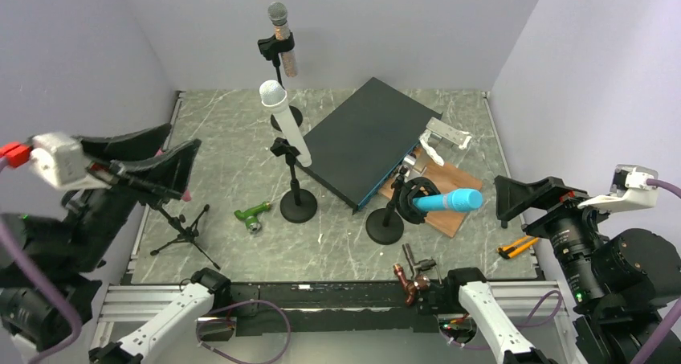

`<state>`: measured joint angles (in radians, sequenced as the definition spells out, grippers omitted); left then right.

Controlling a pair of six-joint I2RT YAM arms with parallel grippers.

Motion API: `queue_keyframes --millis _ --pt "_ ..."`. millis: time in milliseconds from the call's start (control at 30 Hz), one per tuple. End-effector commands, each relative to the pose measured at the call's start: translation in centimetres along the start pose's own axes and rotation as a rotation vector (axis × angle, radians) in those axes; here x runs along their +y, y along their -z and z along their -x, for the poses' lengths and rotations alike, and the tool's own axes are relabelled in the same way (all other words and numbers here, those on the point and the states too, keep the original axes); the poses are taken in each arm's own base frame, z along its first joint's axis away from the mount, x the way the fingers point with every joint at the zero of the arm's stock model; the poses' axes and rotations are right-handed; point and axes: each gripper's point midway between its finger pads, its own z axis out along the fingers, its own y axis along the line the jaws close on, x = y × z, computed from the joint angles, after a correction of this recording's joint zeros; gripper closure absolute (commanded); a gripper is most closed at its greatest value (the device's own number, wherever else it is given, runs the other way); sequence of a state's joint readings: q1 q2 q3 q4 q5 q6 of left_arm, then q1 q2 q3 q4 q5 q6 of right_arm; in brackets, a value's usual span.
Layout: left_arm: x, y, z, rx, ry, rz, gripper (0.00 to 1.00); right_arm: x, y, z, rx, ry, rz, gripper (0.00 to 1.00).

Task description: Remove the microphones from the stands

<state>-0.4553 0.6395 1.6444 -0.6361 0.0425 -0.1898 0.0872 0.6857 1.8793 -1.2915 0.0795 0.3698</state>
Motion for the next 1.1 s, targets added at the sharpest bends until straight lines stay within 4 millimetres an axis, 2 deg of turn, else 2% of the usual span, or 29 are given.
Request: queue_keyframes --millis 0,100,267,433,567,667,767,867,1067 --pt "-1.7 -2.4 -2.5 0.108 0.062 -0.094 0.36 -0.5 -0.8 -0.4 0.024 -0.021 -0.041 0.00" --pt "-2.4 -3.8 -3.4 0.123 0.115 -0.129 0.38 -0.4 -0.9 -0.4 0.023 -0.010 -0.033 0.00" --pt "-4.3 -5.5 -5.8 0.192 0.209 -0.233 0.35 0.0 -0.9 -0.8 0.030 -0.006 -0.003 0.00" --pt "-5.2 -5.8 -7.3 0.201 0.270 -0.283 0.36 1.1 -1.3 -2.8 0.118 -0.014 0.064 0.00" --pt "-6.5 -6.0 -8.8 0.238 0.300 -0.319 0.37 2.8 -0.6 -3.7 0.153 -0.027 0.170 0.00" --pt "-8.4 -5.9 -9.7 0.258 0.310 -0.367 0.37 4.2 -0.3 -3.9 0.163 -0.045 0.247 0.00" --pt "-10.4 -6.4 -10.9 0.290 0.293 -0.392 0.37 4.6 -0.5 -4.9 0.199 -0.062 0.279 0.00" --pt "-13.4 -6.7 -12.1 0.312 0.245 -0.428 0.36 4.6 -0.6 -5.4 0.208 -0.071 0.282 0.00" --pt "-20.7 -8.5 -15.4 0.298 0.021 -0.488 0.35 3.5 -0.2 -3.4 0.156 -0.107 0.184 0.00"
